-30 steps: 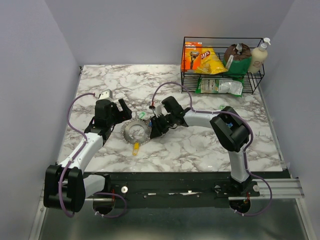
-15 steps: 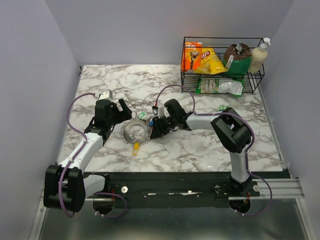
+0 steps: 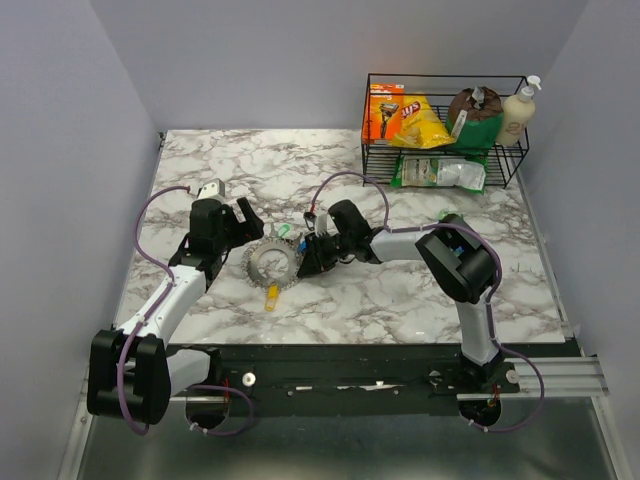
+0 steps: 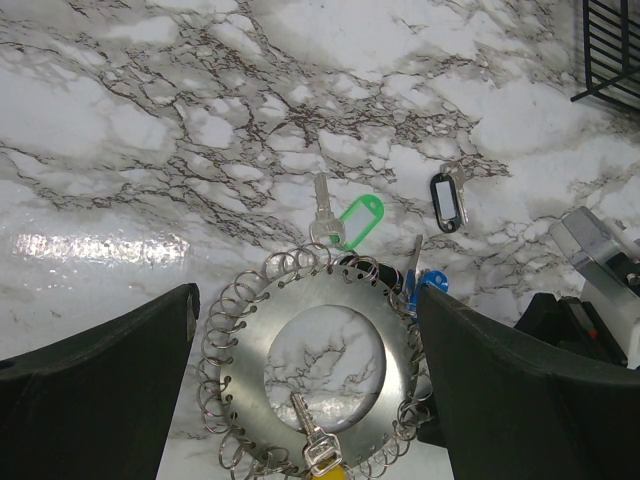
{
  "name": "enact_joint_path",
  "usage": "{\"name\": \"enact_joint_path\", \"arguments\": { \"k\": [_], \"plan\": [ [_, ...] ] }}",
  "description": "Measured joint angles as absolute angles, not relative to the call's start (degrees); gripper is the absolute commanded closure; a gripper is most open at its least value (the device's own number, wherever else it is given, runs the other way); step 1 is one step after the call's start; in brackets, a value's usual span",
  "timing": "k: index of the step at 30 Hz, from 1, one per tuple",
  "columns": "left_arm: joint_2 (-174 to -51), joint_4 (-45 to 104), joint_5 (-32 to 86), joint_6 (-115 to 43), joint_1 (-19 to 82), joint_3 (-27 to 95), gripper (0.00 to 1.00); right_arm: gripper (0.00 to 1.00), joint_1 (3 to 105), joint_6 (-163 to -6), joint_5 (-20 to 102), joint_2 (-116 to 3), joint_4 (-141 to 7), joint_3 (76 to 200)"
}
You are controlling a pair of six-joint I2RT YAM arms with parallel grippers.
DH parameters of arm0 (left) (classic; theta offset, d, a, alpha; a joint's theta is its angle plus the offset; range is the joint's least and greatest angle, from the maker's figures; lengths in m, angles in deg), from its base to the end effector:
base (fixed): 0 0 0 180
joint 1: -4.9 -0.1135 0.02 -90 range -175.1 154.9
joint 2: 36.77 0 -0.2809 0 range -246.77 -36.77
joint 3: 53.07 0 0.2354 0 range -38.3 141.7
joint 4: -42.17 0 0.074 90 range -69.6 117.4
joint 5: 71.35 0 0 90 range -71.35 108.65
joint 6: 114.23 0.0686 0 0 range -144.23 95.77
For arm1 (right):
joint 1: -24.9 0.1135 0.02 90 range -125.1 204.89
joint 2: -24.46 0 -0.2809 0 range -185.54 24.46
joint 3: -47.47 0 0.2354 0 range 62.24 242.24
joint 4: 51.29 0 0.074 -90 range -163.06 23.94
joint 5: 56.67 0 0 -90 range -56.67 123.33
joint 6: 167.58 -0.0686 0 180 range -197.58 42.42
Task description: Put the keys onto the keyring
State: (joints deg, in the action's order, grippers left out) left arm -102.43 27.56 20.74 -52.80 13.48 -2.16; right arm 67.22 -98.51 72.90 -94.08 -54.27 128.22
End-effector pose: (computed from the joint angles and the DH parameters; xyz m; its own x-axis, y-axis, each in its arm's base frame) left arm 0.2529 -0.0407 0.2396 -0.5121 -0.4061 -0.7569 -0.0733 0.8986 -0.4325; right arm 0.2932 0.3261 0.1332 -0.7638 -0.3231 -0.5588 -0.6454 0.3860 0.6591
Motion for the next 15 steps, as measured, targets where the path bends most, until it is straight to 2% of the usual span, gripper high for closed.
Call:
{"name": "enact_joint_path", "arguments": {
  "k": [6,8,15],
  "plan": [
    [-102.4,27.6,20.7,-52.8,13.5,-2.2,0.01,0.97,67.2,-98.8,73.4,-94.3,-53.6,128.2],
    [-102.4,27.6,20.7,-52.8,13.5,-2.1,0.02,0.99,67.2,-98.7,73.5,-94.4,-53.6,128.2],
    [-101.1,27.0,20.7,-52.8,13.5,-2.1,0.01,0.99,67.2,-97.8,73.5,-94.1,-53.7,128.2]
  ]
}}
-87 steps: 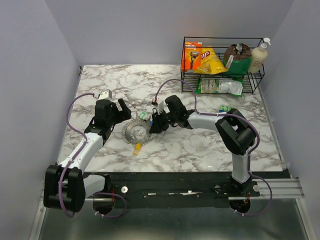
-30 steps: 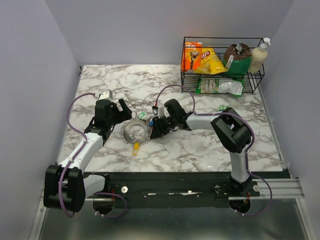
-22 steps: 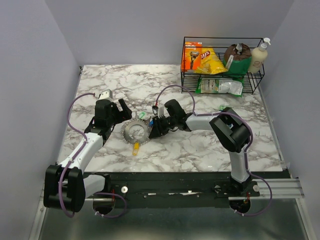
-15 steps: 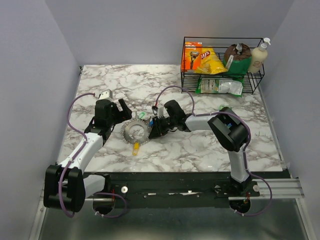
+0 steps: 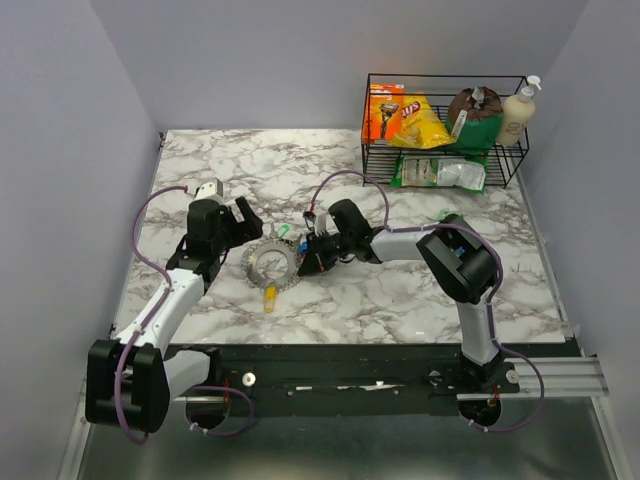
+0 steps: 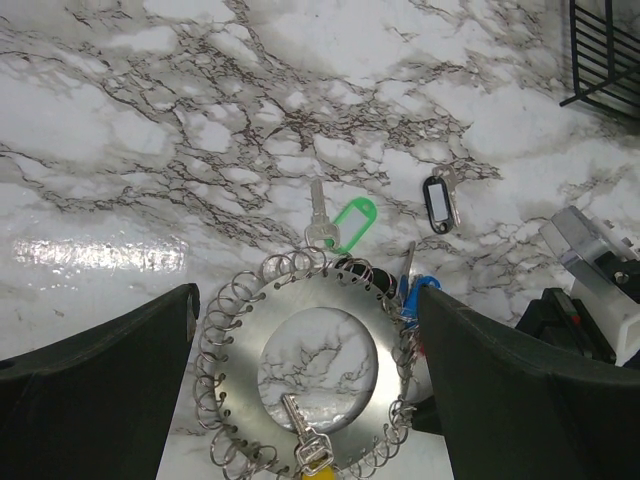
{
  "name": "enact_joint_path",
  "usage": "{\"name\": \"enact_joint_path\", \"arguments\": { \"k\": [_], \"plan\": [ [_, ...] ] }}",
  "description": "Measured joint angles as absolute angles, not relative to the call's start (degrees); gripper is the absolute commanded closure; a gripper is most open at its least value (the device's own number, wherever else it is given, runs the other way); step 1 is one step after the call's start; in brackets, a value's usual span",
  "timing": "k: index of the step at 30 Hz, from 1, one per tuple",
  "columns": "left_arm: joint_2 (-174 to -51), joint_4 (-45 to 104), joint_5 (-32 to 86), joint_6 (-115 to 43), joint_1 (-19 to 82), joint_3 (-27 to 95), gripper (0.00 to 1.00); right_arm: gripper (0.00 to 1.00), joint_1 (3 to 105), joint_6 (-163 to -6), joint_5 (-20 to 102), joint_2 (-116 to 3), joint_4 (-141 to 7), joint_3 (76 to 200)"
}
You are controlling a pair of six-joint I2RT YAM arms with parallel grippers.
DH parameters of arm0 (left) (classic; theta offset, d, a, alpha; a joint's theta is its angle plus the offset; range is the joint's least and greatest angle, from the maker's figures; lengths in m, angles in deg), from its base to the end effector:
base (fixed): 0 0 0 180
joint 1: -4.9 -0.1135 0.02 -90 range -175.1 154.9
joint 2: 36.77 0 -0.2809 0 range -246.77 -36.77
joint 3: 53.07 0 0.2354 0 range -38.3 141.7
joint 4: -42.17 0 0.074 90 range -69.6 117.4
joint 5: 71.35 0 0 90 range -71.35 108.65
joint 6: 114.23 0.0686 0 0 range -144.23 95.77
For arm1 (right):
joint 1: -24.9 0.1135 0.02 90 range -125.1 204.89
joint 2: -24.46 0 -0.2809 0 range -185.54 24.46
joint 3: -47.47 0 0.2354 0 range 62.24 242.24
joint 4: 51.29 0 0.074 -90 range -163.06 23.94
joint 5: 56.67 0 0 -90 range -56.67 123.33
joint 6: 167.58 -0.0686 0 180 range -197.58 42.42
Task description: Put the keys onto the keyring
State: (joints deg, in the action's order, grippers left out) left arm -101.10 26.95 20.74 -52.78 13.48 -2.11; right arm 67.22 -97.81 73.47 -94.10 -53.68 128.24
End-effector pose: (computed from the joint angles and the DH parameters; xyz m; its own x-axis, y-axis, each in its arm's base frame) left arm 0.2493 -0.0401 0.2440 -0.5020 -0.4073 -0.7630 -0.0674 0.8979 -0.4350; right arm 0.2933 0.3269 0.1344 -0.7515 -0.3268 -0.5731 -0.6597 0.3694 0.6545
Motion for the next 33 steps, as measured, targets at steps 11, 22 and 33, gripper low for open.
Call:
{"name": "enact_joint_path", "arguments": {
  "k": [11,22,33],
  "plan": [
    [-91.2,24.5,24.1,-52.8,13.5,-2.1,0.01,0.99,67.2,-94.0,73.4,-86.8,-53.7,128.2],
    [-81.0,23.3,34.3,-52.8,13.5,-2.2,0.03,0.99,67.2,-93.2,73.1,-76.9,-48.0,124.9],
    [-71.3,25.4,49.7,-53.0,13.5,-3.1,0.04,0.99,67.2,-95.7,73.7,-66.3,-41.8,118.8]
  ]
}}
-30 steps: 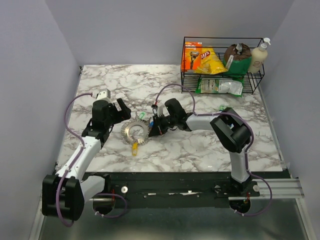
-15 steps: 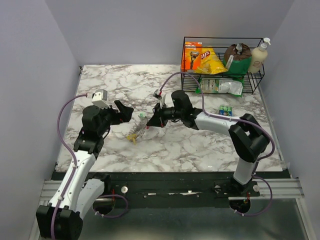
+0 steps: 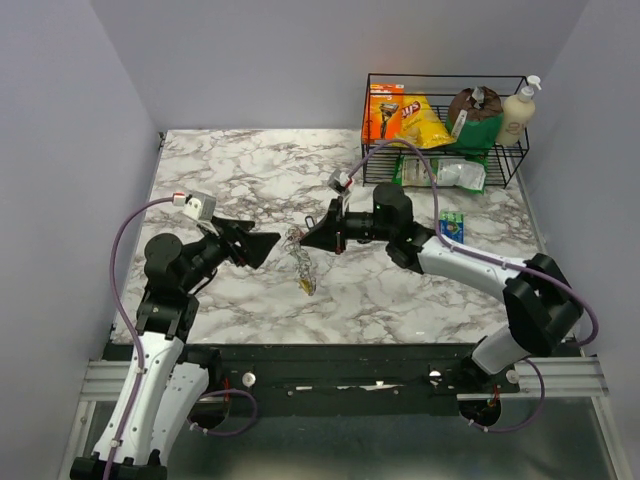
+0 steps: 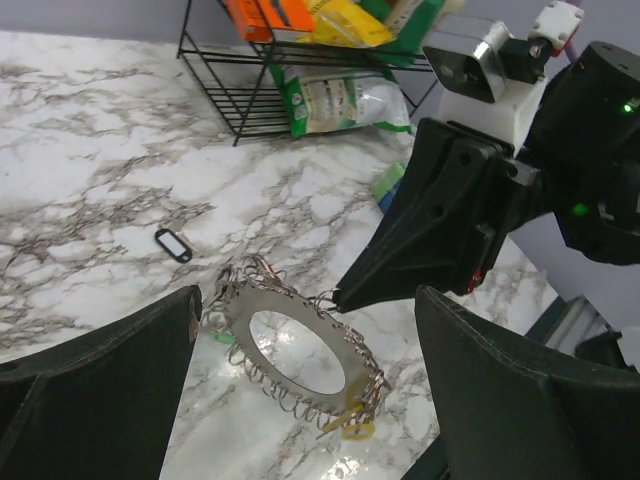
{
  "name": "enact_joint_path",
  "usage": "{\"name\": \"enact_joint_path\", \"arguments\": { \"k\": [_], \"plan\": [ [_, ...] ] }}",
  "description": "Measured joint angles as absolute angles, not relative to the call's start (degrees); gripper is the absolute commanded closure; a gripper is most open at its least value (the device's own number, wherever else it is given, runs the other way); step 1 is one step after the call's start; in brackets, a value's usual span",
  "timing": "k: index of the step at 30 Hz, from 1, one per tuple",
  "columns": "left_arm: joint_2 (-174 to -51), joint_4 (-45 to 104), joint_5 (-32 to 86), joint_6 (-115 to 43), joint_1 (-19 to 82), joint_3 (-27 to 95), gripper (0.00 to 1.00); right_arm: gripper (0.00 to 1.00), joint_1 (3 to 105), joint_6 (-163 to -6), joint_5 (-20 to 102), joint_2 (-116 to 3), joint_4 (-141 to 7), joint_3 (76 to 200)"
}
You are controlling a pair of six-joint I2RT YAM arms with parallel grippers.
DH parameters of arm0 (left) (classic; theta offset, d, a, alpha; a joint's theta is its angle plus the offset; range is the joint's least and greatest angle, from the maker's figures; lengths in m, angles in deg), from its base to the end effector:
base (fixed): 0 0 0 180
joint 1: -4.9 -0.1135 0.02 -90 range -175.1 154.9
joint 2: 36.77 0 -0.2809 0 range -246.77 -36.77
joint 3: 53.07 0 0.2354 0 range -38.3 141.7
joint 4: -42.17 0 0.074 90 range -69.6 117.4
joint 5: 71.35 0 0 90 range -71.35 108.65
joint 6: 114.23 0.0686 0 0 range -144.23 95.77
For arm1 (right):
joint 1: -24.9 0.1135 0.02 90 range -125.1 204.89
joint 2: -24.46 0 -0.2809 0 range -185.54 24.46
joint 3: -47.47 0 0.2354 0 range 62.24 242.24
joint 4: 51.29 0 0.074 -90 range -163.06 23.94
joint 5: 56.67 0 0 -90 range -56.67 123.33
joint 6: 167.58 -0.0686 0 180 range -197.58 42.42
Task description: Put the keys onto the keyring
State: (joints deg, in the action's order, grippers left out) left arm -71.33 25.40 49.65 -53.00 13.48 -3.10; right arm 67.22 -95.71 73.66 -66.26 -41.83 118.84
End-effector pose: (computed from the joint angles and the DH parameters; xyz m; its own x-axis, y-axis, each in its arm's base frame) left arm 0.1414 -0.0571 0.3322 -0.3272 -0.3679 -0.8704 0.5471 0.6773 -0.4919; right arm 0.2437 0.2820 0.2947 -0.4271 -0.0681 -0.9016 -0.8963 0.1637 0.4122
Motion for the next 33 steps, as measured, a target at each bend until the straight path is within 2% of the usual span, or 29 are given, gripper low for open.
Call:
{"name": "enact_joint_path", "arguments": {
  "k": [9,15,18,25,33],
  "plan": [
    [-69.8,30.2,64.9,-54.1,13.5,-3.1,0.12,0.99,67.2,-98.3,75.5,-56.7,-34.3,113.8],
    [-69.8,38.0,72.0,-58.5,13.7,-3.8,0.32,0.99,67.2,-102.1,78.5,-54.6,-26.5,110.2],
    [-69.8,43.5,74.4,-61.7,14.0,-4.8,0.38,0.99,67.2,-104.4,80.1,-54.5,-22.4,108.9],
    [-72.6,47.9,76.2,-63.6,17.6,-5.0,0.4,0.99,67.2,-107.4,82.4,-53.6,-16.7,106.6],
    [-78.9,37.9,71.1,-55.0,28.2,-0.7,0.47,0.99,67.2,-107.5,82.5,-51.9,-16.0,105.0]
  ]
}}
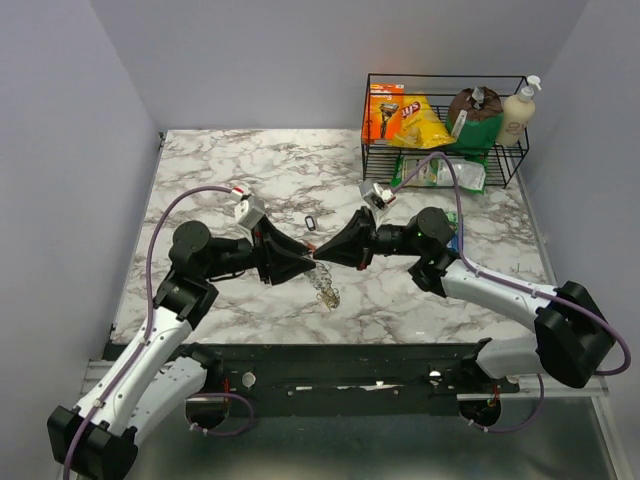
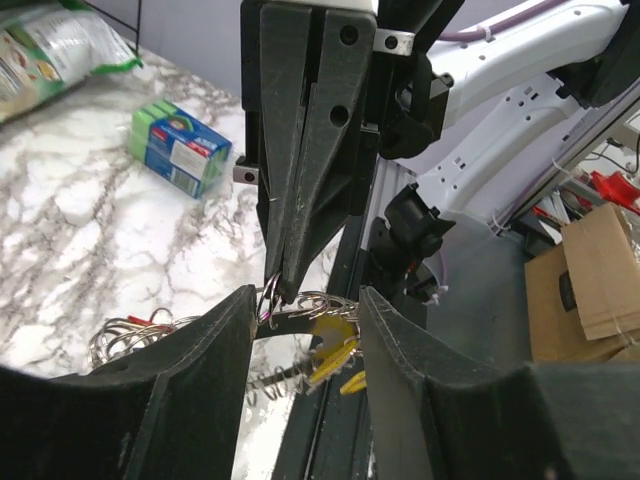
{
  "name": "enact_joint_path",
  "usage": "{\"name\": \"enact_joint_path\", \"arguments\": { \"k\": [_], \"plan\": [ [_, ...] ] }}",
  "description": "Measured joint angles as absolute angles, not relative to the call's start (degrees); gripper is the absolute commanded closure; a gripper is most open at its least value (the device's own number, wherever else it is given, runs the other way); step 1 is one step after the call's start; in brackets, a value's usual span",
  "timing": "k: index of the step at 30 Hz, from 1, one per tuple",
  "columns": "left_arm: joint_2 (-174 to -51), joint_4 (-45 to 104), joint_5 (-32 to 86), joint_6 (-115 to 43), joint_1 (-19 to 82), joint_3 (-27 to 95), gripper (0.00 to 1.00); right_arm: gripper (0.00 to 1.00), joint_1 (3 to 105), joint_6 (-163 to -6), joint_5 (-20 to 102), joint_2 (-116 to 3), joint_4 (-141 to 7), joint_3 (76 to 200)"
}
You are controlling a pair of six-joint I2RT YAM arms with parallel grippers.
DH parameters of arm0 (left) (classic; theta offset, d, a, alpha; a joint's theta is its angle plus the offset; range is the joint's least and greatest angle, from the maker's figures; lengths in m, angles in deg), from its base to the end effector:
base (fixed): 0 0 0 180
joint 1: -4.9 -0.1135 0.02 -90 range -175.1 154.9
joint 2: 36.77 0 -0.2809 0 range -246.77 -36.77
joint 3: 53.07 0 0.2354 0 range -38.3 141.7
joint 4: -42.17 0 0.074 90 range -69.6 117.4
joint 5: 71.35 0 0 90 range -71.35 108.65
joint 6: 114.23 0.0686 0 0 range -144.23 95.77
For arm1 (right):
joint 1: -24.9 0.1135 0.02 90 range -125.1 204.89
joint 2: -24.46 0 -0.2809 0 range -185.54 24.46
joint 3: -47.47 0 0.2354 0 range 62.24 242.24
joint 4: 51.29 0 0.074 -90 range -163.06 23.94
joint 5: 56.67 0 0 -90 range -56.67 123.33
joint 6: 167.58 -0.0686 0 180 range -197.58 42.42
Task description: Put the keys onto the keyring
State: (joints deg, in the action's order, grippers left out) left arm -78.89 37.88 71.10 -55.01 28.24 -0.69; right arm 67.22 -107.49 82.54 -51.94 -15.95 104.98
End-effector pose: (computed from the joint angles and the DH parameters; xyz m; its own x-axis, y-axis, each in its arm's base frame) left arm 0.1239 -0.1127 0.3559 -0.4120 -0.1619 -0.8967 0.8783 0.1913 -0.4381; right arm 0.1799 0.2341 0.3440 -0.3055 0.1624 -0.9382 -0.9510 -0.1001 0.2924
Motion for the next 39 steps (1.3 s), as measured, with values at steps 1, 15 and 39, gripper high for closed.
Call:
{"name": "enact_joint_path", "arguments": {
  "k": [1,15,39],
  "plan": [
    [-79.5,37.4,70.7,-54.5,28.8,-0.4,0.49,0.99,67.2,-107.5,82.5,-51.9,-16.0,104.9],
    [-79.3,33.1,66.2,-49.8,30.5,0.4,0.71,0.99,67.2,-106.4,82.5,-50.0,-16.0,103.8],
    [-81.4,22.7,63.4,-43.6,32.3,6.1,1.0,0.65,67.2,-104.8,81.1,-50.0,-17.0,103.4]
  ]
}}
